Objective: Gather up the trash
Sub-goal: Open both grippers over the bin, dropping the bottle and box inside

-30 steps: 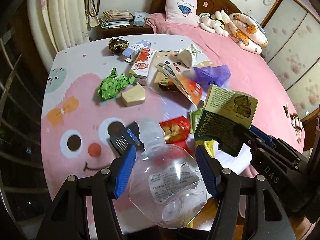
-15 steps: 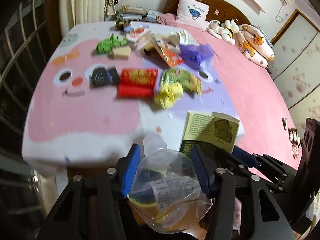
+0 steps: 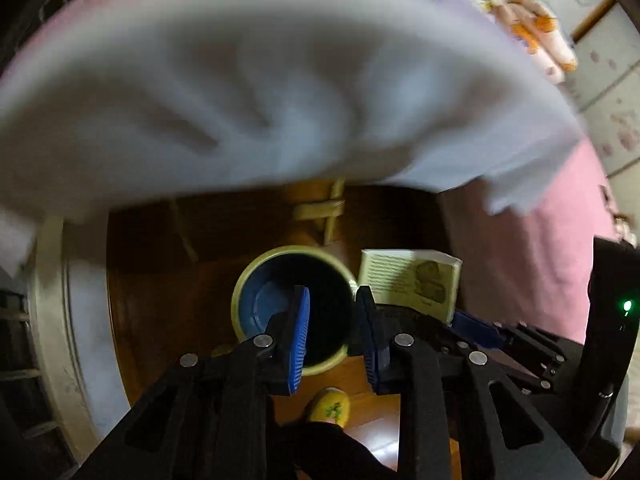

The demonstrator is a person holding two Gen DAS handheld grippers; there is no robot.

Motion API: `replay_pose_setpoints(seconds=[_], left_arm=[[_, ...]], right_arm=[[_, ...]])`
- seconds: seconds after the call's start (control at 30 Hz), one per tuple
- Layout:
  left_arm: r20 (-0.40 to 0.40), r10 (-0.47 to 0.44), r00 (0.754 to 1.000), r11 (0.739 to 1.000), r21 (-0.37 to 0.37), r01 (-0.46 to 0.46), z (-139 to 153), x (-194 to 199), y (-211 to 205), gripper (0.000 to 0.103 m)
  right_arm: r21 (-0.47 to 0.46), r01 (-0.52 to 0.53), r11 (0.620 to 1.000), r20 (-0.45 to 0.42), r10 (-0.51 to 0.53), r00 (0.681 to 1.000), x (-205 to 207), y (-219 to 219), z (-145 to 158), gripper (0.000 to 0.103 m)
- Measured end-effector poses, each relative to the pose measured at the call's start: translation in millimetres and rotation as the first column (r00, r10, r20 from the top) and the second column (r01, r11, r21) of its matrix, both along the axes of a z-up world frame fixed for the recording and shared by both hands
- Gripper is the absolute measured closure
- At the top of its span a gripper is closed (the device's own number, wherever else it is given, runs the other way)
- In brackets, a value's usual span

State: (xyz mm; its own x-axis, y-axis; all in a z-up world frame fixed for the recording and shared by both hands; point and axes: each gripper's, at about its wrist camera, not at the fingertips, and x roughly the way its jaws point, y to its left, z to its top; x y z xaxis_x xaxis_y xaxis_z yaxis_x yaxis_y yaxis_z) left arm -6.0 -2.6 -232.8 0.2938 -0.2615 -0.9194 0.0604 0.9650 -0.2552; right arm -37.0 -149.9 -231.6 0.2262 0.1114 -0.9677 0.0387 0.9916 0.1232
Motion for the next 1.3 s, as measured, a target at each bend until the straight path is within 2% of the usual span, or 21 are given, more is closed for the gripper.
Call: replay_pose_setpoints(seconds=[0.1, 0.2, 0.37, 0.4, 0.43, 0.47, 0.53, 0.6, 0.73, 0.8, 1.07, 1.3], left_arm=[[-0.007, 0.022, 1.0, 1.0, 0.008, -0.022, -51, 1, 6, 0.079], [-0.02, 0.047, 0.999, 0.999, 0.025, -0.047, -92, 3, 14, 0.079], [0.012, 0.047, 0.999, 0.997, 0.056, -0.047, -130, 9, 23, 0.078], [0.006, 0.049, 0.999, 0.996, 0.07, -0.049, -137, 10, 25, 0.073], [-0.003, 0.052, 0.999, 0.996, 0.074, -0.051, -142, 11, 26, 0.07], [-0.01, 0.057, 0.998, 0.995, 0.077, -0.056, -146, 12, 27, 0.065], [-0.014, 0.06, 0.998, 0.995, 0.083, -0.059, -148, 22, 33, 0.056], [-0.015, 0.064, 0.998, 0.993, 0.099, -0.062, -151, 25, 39, 0.044], [-0.028, 0.084, 0.996, 0.991, 0.105, -0.081, -146, 23, 47, 0.029], [-0.018, 0.096, 0.995, 0.991, 0.098, -0.094, -135, 18, 48, 0.017], [0.02, 0.125, 0.992, 0.988, 0.094, -0.126, -68, 2, 47, 0.015], [0.101, 0.128, 0.987, 0.987, 0.085, -0.137, 27, -6, 48, 0.014]], right_arm=[[-0.02, 0.018, 1.0, -0.048, -0.019, 0.999, -1, -1, -64, 0.081], [-0.047, -0.001, 0.999, -0.061, -0.002, 0.998, 1, 4, -112, 0.081], [-0.002, -0.007, 1.0, -0.126, 0.007, 0.992, 10, 14, -173, 0.08], [-0.003, -0.012, 1.0, -0.138, 0.011, 0.99, 11, 16, -184, 0.08], [-0.007, -0.02, 1.0, -0.152, 0.019, 0.988, 11, 19, -193, 0.075], [-0.014, -0.024, 1.0, -0.16, 0.022, 0.987, 12, 21, -198, 0.063], [-0.008, -0.024, 1.0, -0.162, 0.022, 0.987, 15, 23, -205, 0.05], [0.005, -0.021, 1.0, -0.156, 0.021, 0.988, 14, 23, -207, 0.05], [0.018, -0.005, 1.0, -0.143, 0.008, 0.99, 20, 25, -200, 0.047], [0.02, 0.007, 1.0, -0.128, -0.005, 0.992, 23, 24, -189, 0.045], [0.044, 0.035, 0.998, -0.067, -0.032, 0.997, 26, 11, -114, 0.045], [0.089, 0.033, 0.996, -0.009, -0.032, 0.999, 18, 0, -14, 0.045]])
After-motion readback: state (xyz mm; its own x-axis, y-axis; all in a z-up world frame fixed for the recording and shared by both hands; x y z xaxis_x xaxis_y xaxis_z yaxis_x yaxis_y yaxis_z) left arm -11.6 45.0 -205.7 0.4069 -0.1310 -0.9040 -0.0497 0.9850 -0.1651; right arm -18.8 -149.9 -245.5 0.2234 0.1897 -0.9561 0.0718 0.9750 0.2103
